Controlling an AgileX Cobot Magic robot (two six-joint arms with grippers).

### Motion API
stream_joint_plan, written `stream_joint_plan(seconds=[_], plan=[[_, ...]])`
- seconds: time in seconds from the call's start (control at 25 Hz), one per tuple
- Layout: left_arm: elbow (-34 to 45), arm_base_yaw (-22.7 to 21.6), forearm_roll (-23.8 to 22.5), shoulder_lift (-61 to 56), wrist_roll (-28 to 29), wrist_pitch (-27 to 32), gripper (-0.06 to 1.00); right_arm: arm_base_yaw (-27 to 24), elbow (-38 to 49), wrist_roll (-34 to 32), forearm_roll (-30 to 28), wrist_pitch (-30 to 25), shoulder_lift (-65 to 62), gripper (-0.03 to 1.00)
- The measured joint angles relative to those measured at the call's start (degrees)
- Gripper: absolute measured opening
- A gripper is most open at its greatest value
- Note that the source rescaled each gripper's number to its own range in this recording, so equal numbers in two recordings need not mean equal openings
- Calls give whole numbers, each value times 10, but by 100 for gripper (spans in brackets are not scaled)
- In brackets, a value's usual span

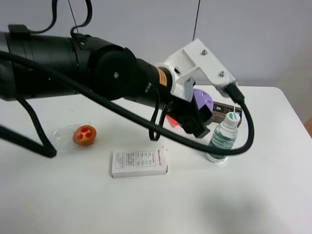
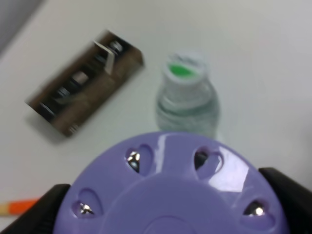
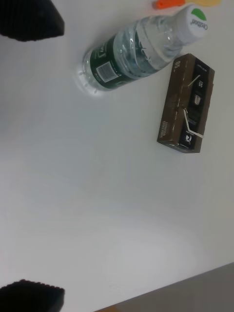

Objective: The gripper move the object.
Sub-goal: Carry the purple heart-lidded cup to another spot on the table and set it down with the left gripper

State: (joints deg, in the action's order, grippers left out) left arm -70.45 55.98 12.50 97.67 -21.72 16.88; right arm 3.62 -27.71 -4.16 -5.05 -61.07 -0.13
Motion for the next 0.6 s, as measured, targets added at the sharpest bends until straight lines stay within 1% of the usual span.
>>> stream_joint_plan(seconds=[0.08,0.16,0.2,0.28,0.36,0.4,0.48,0.6], plan=[[26,15,7,0,0,-1,3,0,0,0,0,0,0,100],[59,32,26,0,0,-24,3,0,0,0,0,0,0,100],[75,41,39,0,0,-50,3,0,0,0,0,0,0,100],[115,56,57,1,-5,-123,3,0,0,0,0,0,0,100],[144,66,67,7,-7,-213,3,0,0,0,0,0,0,100],[155,67,71,13,-8,-242,3,0,0,0,0,0,0,100],[166,67,74,27,-9,-282,3,0,0,0,0,0,0,100],[167,67,76,57,-9,-300,3,0,0,0,0,0,0,100]])
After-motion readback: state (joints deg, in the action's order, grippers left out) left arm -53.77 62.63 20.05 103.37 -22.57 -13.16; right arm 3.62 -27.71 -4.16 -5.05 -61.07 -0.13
